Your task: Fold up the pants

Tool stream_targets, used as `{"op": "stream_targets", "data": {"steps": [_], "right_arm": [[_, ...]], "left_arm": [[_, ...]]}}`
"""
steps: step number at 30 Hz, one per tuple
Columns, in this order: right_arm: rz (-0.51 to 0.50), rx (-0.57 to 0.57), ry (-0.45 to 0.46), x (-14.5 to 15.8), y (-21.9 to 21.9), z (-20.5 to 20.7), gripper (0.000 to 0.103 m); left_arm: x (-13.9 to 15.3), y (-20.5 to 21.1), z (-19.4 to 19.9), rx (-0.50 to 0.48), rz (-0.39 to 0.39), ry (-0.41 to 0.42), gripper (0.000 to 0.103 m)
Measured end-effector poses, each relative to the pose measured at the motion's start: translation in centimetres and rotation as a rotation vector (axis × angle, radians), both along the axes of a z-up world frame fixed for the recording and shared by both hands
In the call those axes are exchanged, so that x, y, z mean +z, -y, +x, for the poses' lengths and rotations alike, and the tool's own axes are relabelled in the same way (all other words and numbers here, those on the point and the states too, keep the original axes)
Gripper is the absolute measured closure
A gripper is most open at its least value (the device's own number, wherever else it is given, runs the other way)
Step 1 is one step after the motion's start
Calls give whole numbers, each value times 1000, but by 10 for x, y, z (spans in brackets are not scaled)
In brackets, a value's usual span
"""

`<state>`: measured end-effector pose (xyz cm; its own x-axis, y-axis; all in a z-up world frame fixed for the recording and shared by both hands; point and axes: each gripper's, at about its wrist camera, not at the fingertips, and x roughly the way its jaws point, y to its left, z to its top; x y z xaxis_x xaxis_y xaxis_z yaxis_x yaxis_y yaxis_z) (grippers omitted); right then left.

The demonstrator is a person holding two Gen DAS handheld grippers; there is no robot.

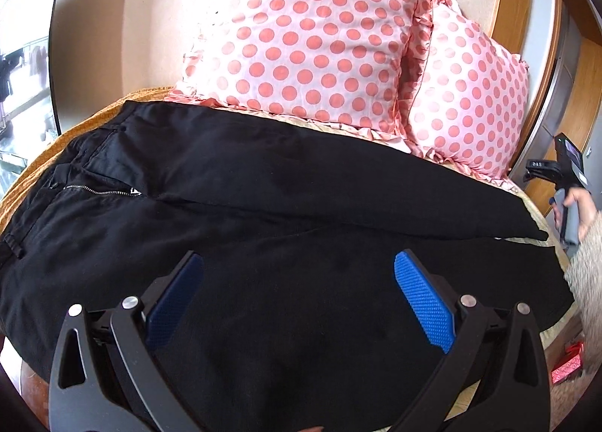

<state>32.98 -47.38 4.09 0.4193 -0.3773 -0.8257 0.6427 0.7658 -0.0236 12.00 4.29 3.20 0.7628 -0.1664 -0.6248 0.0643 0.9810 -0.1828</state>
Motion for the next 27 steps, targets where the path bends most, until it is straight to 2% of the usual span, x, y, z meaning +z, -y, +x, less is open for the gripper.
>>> {"op": "stream_targets", "data": {"steps": [2,5,6,9,11,13,17,21,23,26,27], "right_arm": [[9,-71,-38,-12,17,22,3],[18,-139,-118,-31,30,49,16],[25,-159,-138,-36,33,54,18],[50,-207,-142,-45,38,68,21],[30,-242,-134,-44,38,72,21],[15,-257,-143,-44,39,76,21],[-4,-258,-227,-59,38,84,23],[0,-248,-187,-63,40,80,32],[24,-202,-158,-61,38,79,46],[60,-196,-128,-59,38,71,67],[73,-199,-116,-57,38,66,70]], "left_arm": [[-3,-1,5,21,32,-3,2],[-8,-4,11,29,49,-10,2],[-9,-5,13,24,49,-13,2],[-14,-6,19,4,41,-27,2],[-16,-7,22,-8,28,-32,2],[-18,-8,24,-13,28,-37,2],[-20,-7,27,-6,39,-41,2],[-22,-8,27,-8,26,-51,2],[-22,-8,27,-9,26,-54,2],[-22,-8,25,1,36,-55,2],[-21,-9,24,6,38,-53,2]]}}
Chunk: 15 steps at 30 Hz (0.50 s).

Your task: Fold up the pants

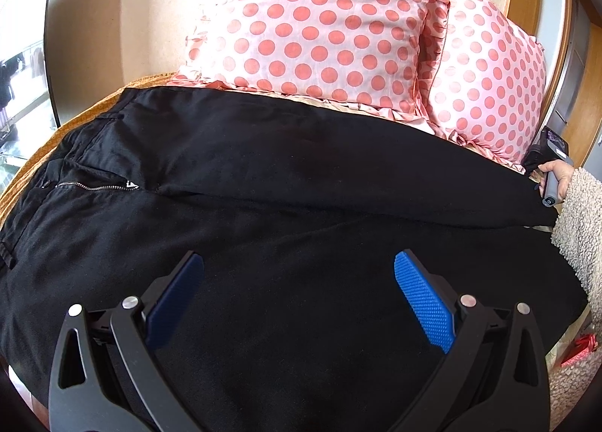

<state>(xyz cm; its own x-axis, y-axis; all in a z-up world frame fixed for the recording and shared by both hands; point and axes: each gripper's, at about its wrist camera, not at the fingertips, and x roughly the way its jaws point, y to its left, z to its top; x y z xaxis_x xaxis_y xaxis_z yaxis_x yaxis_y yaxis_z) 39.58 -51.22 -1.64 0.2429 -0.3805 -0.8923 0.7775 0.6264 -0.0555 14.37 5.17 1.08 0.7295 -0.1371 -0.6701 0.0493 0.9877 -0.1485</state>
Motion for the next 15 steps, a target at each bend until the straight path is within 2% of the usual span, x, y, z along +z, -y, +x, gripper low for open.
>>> {"op": "stream_targets", "data": {"steps": [1,2,10,12,15], "right_arm": [[8,-5,8,1,0,-4,78],[29,-13,25,1,2,-11,80],[130,20,170,18,2,-65,91],[160,42,228,25,0,-89,99],[195,65,296,32,-6,-127,100]], "left_arm": [[1,-1,-2,7,1,1,2],[2,-2,-3,11,4,3,2],[10,-8,-13,18,-22,31,2],[13,-11,-15,24,-43,46,2],[18,-17,-15,35,-69,46,2]]}}
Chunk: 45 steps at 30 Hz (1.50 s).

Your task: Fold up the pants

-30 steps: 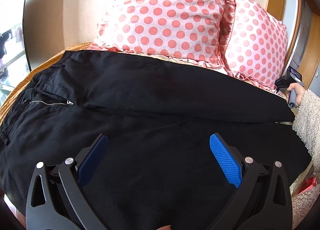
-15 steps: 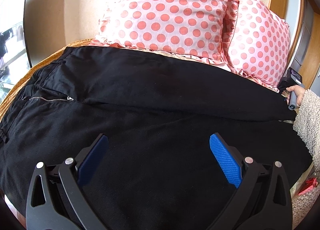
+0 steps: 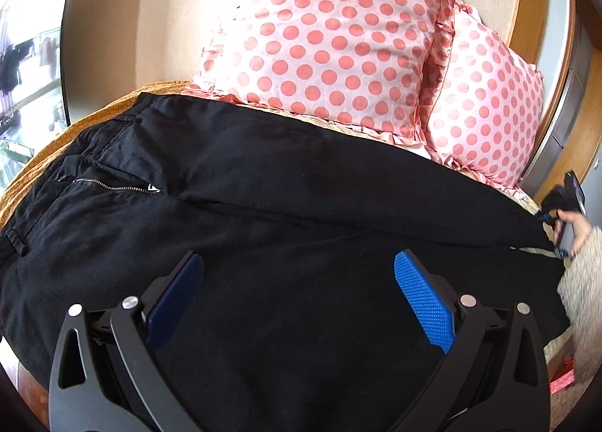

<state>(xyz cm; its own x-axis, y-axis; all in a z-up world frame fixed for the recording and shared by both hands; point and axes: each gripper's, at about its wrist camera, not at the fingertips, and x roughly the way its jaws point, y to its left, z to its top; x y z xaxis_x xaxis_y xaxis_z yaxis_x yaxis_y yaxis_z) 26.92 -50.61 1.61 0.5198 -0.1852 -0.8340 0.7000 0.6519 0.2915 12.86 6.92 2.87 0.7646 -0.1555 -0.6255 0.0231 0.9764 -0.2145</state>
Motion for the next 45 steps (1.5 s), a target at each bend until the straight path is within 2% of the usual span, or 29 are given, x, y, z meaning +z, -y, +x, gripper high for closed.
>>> {"op": "stream_targets", "data": {"steps": [5,10,14,17,19,22,24,26,30,35,37,39,41,42,43,44,45], "right_arm": [[60,35,95,7,-15,-67,100],[57,55,162,4,-30,-122,100],[63,48,211,0,-37,-155,100],[61,42,230,0,-45,-177,100],[55,42,232,0,-49,-186,100],[51,50,226,-1,-52,-190,100],[50,52,227,-1,-52,-191,100],[35,59,226,-1,-53,-191,100],[20,70,218,-2,-53,-190,100],[9,82,195,-8,-51,-184,100],[3,87,191,-9,-50,-182,100],[2,89,194,-9,-50,-181,100],[7,92,200,-10,-48,-181,100],[8,94,203,-10,-48,-182,100],[3,98,203,-10,-48,-182,100],[-18,106,202,-9,-49,-181,100],[-31,111,203,-8,-50,-181,100]], "left_arm": [[8,-9,5,1,0,1,2],[21,-23,20,3,-14,2,2],[48,-38,48,51,35,57,2],[64,-51,89,80,41,47,2],[65,-61,123,105,3,-6,2],[51,-76,188,127,-137,-161,3],[38,-81,232,167,-185,-262,9],[25,-86,274,223,-179,-353,18],[1,-102,334,344,-146,-491,18],[-27,-111,375,449,-69,-629,20],[-33,-113,382,475,-42,-658,21],[-31,-112,384,513,0,-646,30],[-27,-111,378,555,60,-634,59],[-23,-113,373,553,47,-618,67],[-21,-117,366,540,11,-595,81],[-17,-123,355,520,-47,-561,90],[-13,-131,341,505,-100,-526,92]]}}
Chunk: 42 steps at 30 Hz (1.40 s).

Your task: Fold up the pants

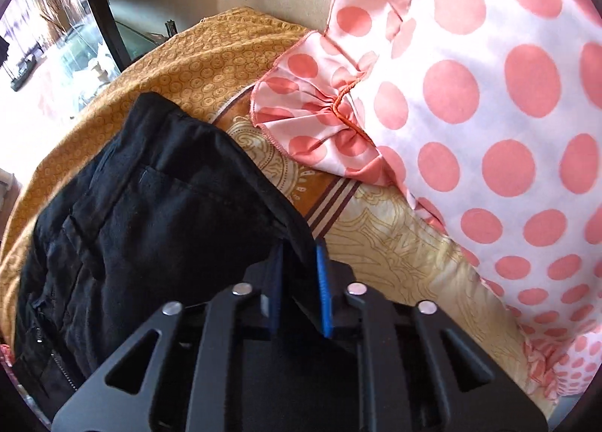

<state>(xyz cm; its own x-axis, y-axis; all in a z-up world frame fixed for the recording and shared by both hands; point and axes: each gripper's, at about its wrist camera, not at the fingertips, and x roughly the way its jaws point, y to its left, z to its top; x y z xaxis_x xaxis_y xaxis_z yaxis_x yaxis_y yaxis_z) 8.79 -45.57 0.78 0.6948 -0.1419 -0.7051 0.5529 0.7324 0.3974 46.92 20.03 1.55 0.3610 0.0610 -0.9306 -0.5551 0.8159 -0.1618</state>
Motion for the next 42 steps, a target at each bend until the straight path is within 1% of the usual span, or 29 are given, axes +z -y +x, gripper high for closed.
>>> {"op": "stream_targets", "data": {"steps": [1,2,4,6,7,9,10,12,14,15,16,17,19,21,24,27,28,29,30,31,32,34,36,37,39,40,42], "right_arm": [[-14,5,4,2,-1,0,100],[-20,10,12,3,-2,0,100],[-21,10,31,8,0,-2,100],[-28,11,45,12,1,-3,100],[-34,11,53,15,1,-4,100],[-49,10,63,21,2,-7,100],[-54,8,67,23,3,-8,100],[-65,-2,78,28,5,-11,100],[-71,-11,87,33,8,-14,100],[-76,-15,91,35,8,-16,100],[-81,-18,95,38,8,-17,100],[-85,-23,98,40,9,-19,100],[-90,-34,104,43,11,-23,100],[-92,-40,105,44,12,-27,100],[-98,-50,99,45,15,-32,100],[-88,-57,94,42,17,-34,100],[-85,-57,94,41,17,-34,100],[-82,-55,93,41,17,-34,100],[-82,-55,92,41,17,-34,100],[-84,-53,92,41,17,-35,100],[-85,-53,91,41,17,-35,100],[-86,-54,89,41,17,-37,100],[-87,-56,86,40,17,-37,100],[-87,-56,83,39,17,-36,100],[-89,-55,80,38,16,-37,100],[-93,-54,78,38,15,-37,100],[-94,-53,78,37,15,-37,100]], "left_arm": [[4,-6,-13,0,-38,50,95],[10,-13,-30,0,-74,108,96],[22,-21,-62,-14,-98,194,96],[41,-27,-101,-25,-120,300,96],[52,-30,-129,-34,-128,359,96],[68,-26,-168,-51,-134,430,96],[76,-26,-196,-66,-130,471,96],[87,-28,-237,-82,-120,534,96],[99,-27,-279,-94,-94,601,96],[101,-28,-290,-95,-85,629,96],[105,-28,-312,-89,-79,656,96],[101,-31,-321,-83,-77,670,96],[95,-31,-345,-67,-62,689,96],[81,-35,-367,-38,-62,682,96],[50,-40,-394,11,-95,638,95],[10,-43,-407,33,-89,551,92],[0,-45,-407,46,-120,530,87],[-8,-48,-411,67,-155,523,71],[-14,-52,-415,97,-190,529,59],[-16,-57,-419,136,-216,541,38],[-15,-64,-425,179,-247,575,29],[-8,-75,-429,205,-310,630,28],[-3,-87,-424,201,-423,666,24],[-4,-94,-416,193,-509,673,23],[-6,-100,-404,187,-621,654,23],[-8,-102,-397,203,-649,638,23],[-13,-107,-387,233,-679,610,23]]}}
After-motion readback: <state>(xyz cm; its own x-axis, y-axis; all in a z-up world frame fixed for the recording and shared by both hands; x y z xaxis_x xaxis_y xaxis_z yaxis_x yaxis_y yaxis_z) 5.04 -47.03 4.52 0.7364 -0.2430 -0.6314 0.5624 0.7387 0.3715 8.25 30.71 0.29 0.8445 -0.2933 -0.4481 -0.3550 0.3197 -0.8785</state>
